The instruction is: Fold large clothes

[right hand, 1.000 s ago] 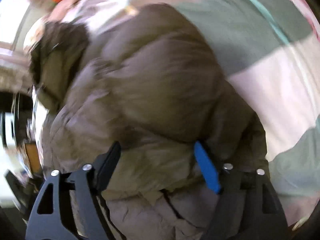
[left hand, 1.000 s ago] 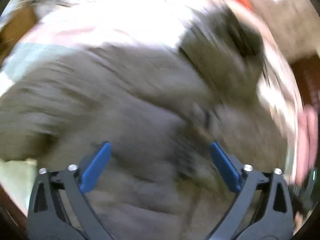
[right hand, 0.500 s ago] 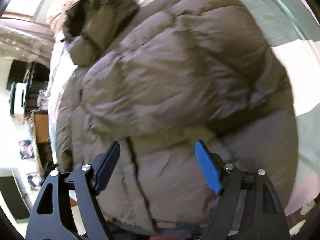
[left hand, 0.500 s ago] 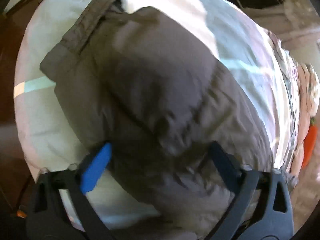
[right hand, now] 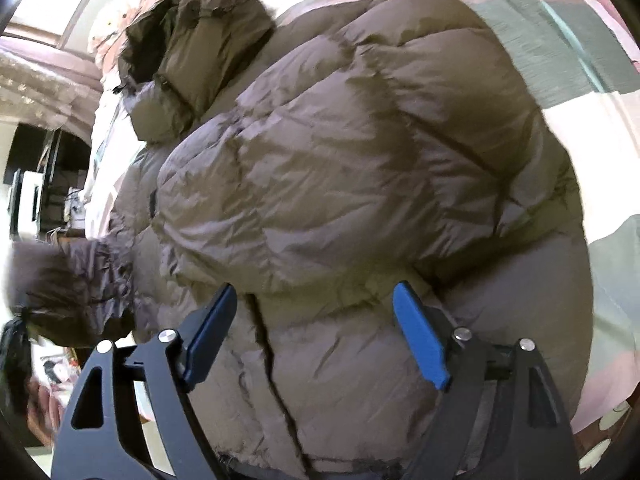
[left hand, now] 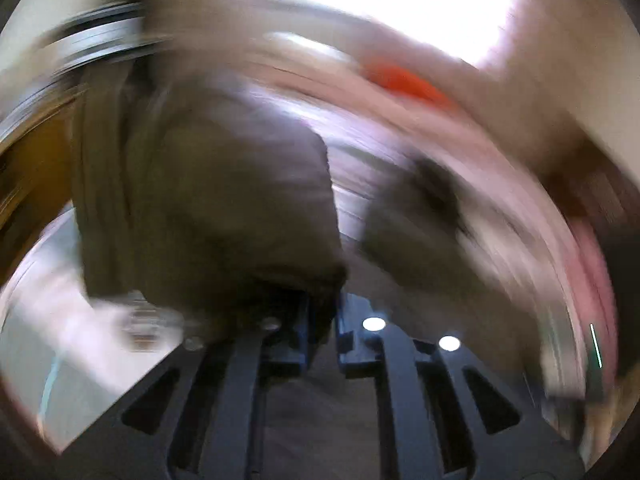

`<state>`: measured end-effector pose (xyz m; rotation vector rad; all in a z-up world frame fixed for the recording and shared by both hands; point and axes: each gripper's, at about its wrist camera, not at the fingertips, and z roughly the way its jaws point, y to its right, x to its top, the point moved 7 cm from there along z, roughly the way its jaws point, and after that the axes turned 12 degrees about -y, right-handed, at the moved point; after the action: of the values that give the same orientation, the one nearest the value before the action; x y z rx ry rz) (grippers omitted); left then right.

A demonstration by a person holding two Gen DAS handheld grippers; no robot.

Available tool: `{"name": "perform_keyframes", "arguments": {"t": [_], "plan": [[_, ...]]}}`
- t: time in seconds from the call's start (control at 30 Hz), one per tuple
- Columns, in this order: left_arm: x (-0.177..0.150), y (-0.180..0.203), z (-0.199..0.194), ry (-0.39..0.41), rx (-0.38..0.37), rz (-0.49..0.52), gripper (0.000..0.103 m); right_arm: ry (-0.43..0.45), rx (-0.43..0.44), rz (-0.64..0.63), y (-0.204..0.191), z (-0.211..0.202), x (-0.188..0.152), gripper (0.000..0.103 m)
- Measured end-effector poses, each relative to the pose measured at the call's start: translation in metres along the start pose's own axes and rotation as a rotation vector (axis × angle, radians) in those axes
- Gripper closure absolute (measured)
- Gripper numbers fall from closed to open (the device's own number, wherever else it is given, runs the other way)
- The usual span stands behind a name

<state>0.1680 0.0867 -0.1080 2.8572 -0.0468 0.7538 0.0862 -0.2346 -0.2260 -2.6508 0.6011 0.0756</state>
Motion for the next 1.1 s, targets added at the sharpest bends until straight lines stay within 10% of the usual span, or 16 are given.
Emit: {"name": "perform_keyframes", "arguments": {"t": [0.1,0.23,0.47,0.67,0.7,0.73,0.77,1.03,1.1], "plan": [[-0.051,0.09,0.042,-0.204,0.085,0.306,0.064,0.033,-0.004,0.056,0.017,-0.005,0.008,0.022],[-0.065,0.096,0.046,-0.213,0.175,0.388,0.028,0.119,0.064,0.172,0.039,-0.023,0.016,0.022],[-0.048,-0.006,0.089,-0.322,0.253,0.042,0.024,0.14,0.219,0.063,0.001,-0.026,0.024,0.015],[-0.07,-0.089,0.131,-0.489,0.41,-0.166,0.03,-0.042,0.027,-0.15,-0.054,0.053,0.019,0.016],[-0.073,-0.094,0.136,-0.504,0.424,-0.175,0.03,-0.064,0.038,-0.151,-0.058,0.063,0.018,0.036],[-0.076,-0.097,0.139,-0.517,0.431,-0.184,0.028,-0.074,0.047,-0.151,-0.065,0.07,0.019,0.078],[-0.079,-0.101,0.14,-0.529,0.437,-0.201,0.028,-0.064,0.037,-0.166,-0.073,0.07,0.019,0.086],[-0.068,-0.12,0.132,-0.446,0.46,-0.349,0.026,0.511,-0.013,-0.361,-0.176,-0.04,0.086,0.095],[-0.062,-0.122,0.128,-0.405,0.461,-0.37,0.026,0.528,-0.027,-0.348,-0.178,-0.035,0.11,0.095]]}}
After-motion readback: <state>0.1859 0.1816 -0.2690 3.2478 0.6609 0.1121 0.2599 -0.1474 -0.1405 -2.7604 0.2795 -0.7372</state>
